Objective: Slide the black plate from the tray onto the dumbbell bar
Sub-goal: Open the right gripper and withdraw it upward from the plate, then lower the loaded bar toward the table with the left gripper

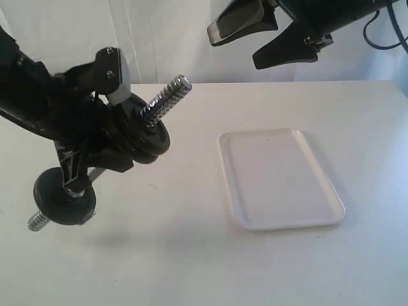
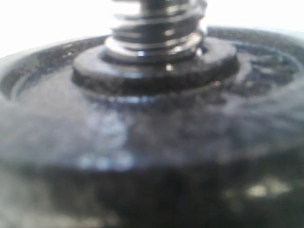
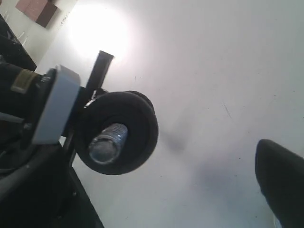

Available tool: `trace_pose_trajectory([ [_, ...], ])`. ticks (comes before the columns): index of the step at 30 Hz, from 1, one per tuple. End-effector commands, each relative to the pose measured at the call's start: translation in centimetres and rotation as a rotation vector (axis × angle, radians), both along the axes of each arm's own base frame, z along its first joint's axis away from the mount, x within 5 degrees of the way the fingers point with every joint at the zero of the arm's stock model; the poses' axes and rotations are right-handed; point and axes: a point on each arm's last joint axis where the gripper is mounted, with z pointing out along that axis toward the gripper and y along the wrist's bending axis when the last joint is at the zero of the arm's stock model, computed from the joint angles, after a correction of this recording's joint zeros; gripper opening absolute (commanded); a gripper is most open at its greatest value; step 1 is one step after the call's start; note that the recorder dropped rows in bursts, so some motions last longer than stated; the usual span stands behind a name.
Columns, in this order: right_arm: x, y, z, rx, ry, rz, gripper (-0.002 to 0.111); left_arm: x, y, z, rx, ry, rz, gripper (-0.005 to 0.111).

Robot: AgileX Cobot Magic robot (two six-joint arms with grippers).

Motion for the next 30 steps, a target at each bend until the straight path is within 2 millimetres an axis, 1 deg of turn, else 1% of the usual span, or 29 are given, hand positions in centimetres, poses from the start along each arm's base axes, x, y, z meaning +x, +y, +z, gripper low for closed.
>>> trace_pose_trajectory([
  [1,0.1,-0.2,-0.1,-0.009,-0.007,0.005,0.105,-1.4,-0.4,6.7,-0.394,-0.085,0.178,0.000],
  [6,0.2,-0.2,-0.7,-0.057,-0.007,0.012,0.105,-1.0,0.4,6.4,-0.327,-0.103,0.270,0.000],
  [11,0.0,-0.2,-1.5,-0.191,-0.015,0.025,0.105,-0.7,0.7,6.3,-0.312,-0.106,0.324,0.000],
  [14,0.1,-0.7,-2.1,-0.275,-0.006,0.006,0.105,-0.5,0.9,6.3,-0.320,-0.102,0.373,0.000],
  [17,0.5,-1.2,-2.8,-0.335,0.027,-0.038,0.105,-0.2,1.1,6.3,-0.325,-0.096,0.431,0.000],
  [20,1.1,-1.5,-3.5,-0.376,0.046,-0.098,0.105,0.2,1.3,5.8,-0.302,-0.085,0.463,0.000],
  [26,2.1,-1.6,-5.2,-0.422,0.096,-0.106,0.105,1.6,2.1,4.5,-0.274,-0.033,0.550,0.000],
  [30,2.7,-1.5,-6.5,-0.429,0.144,-0.098,0.103,1.7,2.3,4.5,-0.269,-0.036,0.558,0.000],
])
